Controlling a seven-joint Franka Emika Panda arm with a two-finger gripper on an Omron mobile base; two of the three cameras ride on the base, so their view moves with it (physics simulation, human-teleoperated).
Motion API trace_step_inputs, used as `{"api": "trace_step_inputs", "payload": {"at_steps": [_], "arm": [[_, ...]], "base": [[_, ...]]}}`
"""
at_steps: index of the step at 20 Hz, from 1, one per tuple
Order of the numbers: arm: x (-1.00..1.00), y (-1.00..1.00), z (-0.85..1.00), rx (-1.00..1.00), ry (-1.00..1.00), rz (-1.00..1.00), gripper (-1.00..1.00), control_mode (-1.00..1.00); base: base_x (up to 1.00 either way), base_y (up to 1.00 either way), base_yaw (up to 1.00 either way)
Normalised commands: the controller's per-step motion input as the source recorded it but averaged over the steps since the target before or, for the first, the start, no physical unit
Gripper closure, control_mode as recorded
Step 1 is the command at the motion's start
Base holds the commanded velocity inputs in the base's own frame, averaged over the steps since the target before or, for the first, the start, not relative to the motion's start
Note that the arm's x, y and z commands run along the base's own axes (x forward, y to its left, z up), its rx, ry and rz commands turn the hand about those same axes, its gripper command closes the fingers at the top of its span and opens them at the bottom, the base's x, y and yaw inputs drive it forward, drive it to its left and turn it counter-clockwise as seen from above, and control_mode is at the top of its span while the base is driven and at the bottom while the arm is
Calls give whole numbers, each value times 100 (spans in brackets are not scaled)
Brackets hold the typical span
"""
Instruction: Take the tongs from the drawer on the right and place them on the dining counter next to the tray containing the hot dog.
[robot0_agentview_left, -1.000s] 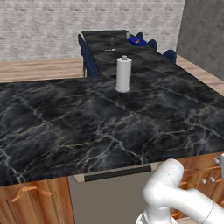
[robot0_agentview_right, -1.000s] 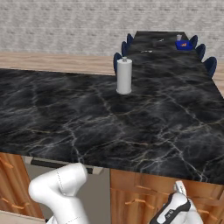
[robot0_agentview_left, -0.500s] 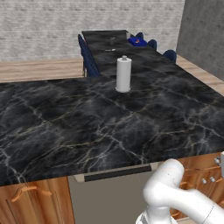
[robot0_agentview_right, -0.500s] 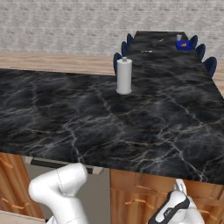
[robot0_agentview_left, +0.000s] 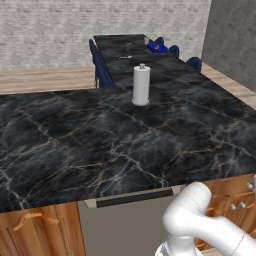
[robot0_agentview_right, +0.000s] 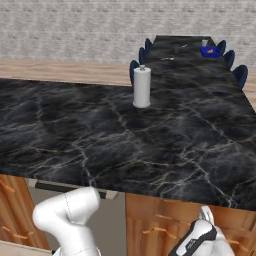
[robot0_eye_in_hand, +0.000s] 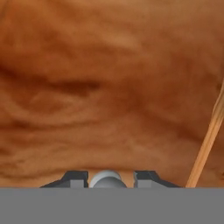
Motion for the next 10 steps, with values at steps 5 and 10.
{"api": "trace_step_inputs", "payload": {"at_steps": [5,10], "arm": [[-37,0,0,0,7,0,100,-100],[-47,0,0,0,6,0,100,-100]], "base": [[0,0,0],[0,0,0]]}}
